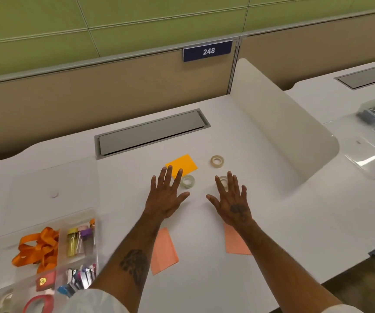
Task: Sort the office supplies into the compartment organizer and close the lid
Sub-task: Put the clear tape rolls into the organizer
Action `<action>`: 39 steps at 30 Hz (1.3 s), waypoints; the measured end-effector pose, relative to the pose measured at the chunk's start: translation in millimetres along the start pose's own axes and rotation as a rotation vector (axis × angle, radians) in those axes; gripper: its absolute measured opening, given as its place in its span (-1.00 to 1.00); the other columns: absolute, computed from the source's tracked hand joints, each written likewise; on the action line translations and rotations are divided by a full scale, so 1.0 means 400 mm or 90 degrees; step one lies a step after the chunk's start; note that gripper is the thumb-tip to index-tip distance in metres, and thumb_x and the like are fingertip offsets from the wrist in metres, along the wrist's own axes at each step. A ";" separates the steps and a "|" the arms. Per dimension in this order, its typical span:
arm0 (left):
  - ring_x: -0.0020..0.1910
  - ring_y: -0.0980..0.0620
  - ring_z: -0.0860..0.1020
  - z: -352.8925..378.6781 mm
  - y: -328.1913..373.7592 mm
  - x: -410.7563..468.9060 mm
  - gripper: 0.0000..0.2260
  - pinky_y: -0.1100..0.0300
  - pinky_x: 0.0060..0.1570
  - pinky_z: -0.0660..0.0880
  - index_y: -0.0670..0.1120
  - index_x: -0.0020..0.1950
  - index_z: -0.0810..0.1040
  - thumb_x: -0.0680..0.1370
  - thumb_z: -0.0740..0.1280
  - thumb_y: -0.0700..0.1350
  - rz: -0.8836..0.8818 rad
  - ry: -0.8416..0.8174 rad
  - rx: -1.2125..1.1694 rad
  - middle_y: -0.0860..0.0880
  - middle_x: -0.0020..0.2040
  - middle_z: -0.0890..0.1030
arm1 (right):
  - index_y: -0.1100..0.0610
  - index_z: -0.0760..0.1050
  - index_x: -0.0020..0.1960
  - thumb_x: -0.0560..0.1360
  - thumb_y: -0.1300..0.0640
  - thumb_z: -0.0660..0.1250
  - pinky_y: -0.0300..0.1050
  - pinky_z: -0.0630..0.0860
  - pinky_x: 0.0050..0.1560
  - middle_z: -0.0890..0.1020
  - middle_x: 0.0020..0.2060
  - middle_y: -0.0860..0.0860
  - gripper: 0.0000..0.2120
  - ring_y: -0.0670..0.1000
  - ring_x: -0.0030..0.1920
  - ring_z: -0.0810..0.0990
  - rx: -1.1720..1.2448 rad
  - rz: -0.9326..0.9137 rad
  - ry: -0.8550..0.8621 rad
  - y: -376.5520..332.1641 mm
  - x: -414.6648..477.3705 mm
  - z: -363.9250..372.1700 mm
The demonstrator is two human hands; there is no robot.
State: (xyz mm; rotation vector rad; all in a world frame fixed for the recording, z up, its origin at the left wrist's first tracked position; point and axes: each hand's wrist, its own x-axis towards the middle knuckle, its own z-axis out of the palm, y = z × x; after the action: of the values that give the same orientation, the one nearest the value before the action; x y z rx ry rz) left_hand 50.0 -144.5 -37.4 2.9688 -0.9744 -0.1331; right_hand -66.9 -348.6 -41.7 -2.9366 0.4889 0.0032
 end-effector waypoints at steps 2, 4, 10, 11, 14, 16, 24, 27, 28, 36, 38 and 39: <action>0.58 -0.11 -0.22 0.004 0.010 0.017 -0.31 -0.17 0.51 -0.11 0.08 0.56 -0.29 0.57 -0.11 0.36 0.005 -0.003 0.003 -0.11 0.60 -0.21 | 0.01 0.09 0.55 0.53 -0.33 -0.05 0.30 0.15 0.42 0.04 0.54 0.22 -0.30 0.24 0.54 0.05 -0.003 -0.001 -0.018 0.014 0.013 0.007; 0.58 -0.11 -0.22 0.007 0.017 0.030 -0.31 -0.17 0.51 -0.11 0.07 0.57 -0.28 0.57 -0.11 0.36 0.008 -0.008 0.005 -0.11 0.60 -0.21 | -0.01 0.03 0.56 0.56 -0.28 -0.02 0.28 0.10 0.44 -0.01 0.55 0.20 -0.35 0.22 0.55 -0.01 -0.011 -0.006 -0.030 0.025 0.027 0.016; 0.58 -0.13 -0.19 0.010 0.030 0.054 -0.31 -0.14 0.52 -0.05 0.07 0.58 -0.24 0.58 -0.06 0.34 0.017 -0.035 0.002 -0.11 0.60 -0.21 | 0.10 0.46 0.38 0.46 0.18 0.41 0.31 0.46 0.17 0.43 0.35 0.32 -0.51 0.28 0.27 0.51 -0.013 -0.038 0.066 0.045 0.050 0.024; 0.58 -0.13 -0.17 0.009 0.031 0.058 -0.32 -0.13 0.52 -0.02 0.08 0.58 -0.22 0.58 -0.04 0.33 0.021 -0.042 -0.011 -0.11 0.60 -0.21 | 0.11 0.52 0.31 0.40 0.21 0.46 0.29 0.51 0.11 0.52 0.27 0.30 -0.52 0.25 0.19 0.58 -0.024 -0.050 0.084 0.048 0.053 0.024; 0.59 -0.11 -0.07 0.011 0.037 0.070 -0.33 -0.12 0.50 0.10 0.10 0.59 -0.19 0.59 0.00 0.31 0.025 -0.063 -0.044 -0.09 0.61 -0.18 | 0.12 0.62 0.18 0.32 0.26 0.52 0.23 0.55 0.05 0.64 0.09 0.24 -0.57 0.20 0.00 0.66 -0.035 -0.083 0.145 0.058 0.062 0.025; 0.57 -0.11 0.03 0.016 0.041 0.078 -0.34 -0.11 0.44 0.22 0.11 0.59 -0.18 0.60 0.01 0.30 0.028 -0.069 -0.038 -0.08 0.61 -0.14 | 0.12 0.61 0.19 0.33 0.24 0.52 0.22 0.53 0.08 0.64 0.05 0.22 -0.58 0.21 -0.03 0.65 -0.015 -0.086 0.155 0.063 0.068 0.025; 0.49 -0.15 0.16 0.037 0.070 0.104 -0.43 -0.13 0.27 0.35 0.17 0.58 -0.11 0.64 0.09 0.15 0.022 -0.116 -0.026 -0.04 0.61 -0.07 | 0.13 0.50 0.32 0.42 0.00 0.42 0.12 0.49 0.11 0.56 0.01 0.17 -0.50 0.17 -0.07 0.56 0.041 -0.053 0.142 0.071 0.056 0.004; 0.43 -0.13 0.24 0.032 0.079 0.103 -0.49 -0.06 0.20 0.39 0.13 0.59 0.01 0.66 0.09 0.09 0.037 -0.115 0.009 -0.08 0.58 0.07 | 0.17 0.53 0.25 0.40 -0.02 0.44 0.09 0.50 0.04 0.54 -0.07 0.17 -0.52 0.18 -0.15 0.54 0.057 -0.054 0.146 0.075 0.039 0.001; 0.39 -0.12 0.28 0.027 0.081 0.101 -0.51 -0.02 0.15 0.41 0.11 0.58 0.07 0.66 0.10 0.07 0.038 -0.112 0.012 -0.08 0.55 0.15 | 0.18 0.54 0.24 0.40 -0.02 0.44 0.08 0.50 0.01 0.53 -0.08 0.16 -0.53 0.17 -0.17 0.53 0.064 -0.054 0.147 0.076 0.032 -0.001; 0.23 -0.11 0.45 -0.043 0.049 0.034 -0.56 0.00 0.05 0.45 0.03 0.45 0.28 0.59 0.24 0.06 0.009 -0.051 -0.070 -0.05 0.34 0.42 | 0.21 0.54 0.19 0.40 0.00 0.46 0.09 0.52 0.00 0.57 -0.01 0.16 -0.56 0.20 -0.14 0.56 0.094 -0.082 0.158 0.020 -0.003 -0.008; 0.23 -0.11 0.45 -0.062 0.019 0.002 -0.55 0.00 0.06 0.45 0.03 0.44 0.28 0.57 0.24 0.08 0.005 -0.028 -0.083 -0.04 0.33 0.42 | 0.21 0.54 0.18 0.39 0.00 0.47 0.08 0.53 -0.01 0.58 -0.02 0.16 -0.56 0.19 -0.14 0.56 0.093 -0.105 0.169 -0.024 -0.008 -0.013; 0.24 -0.10 0.45 -0.072 0.001 -0.017 -0.54 0.00 0.08 0.46 0.03 0.45 0.28 0.57 0.24 0.09 0.003 -0.019 -0.090 -0.04 0.33 0.42 | 0.21 0.55 0.17 0.39 0.00 0.48 0.08 0.53 -0.02 0.58 -0.03 0.16 -0.56 0.18 -0.14 0.57 0.091 -0.119 0.175 -0.049 -0.010 -0.015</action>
State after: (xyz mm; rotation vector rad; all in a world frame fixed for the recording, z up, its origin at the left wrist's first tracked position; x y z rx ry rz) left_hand 47.0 -141.1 -8.2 2.8445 -0.9322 -0.2352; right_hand -64.5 -329.8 -32.5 -2.8405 0.2359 -0.4435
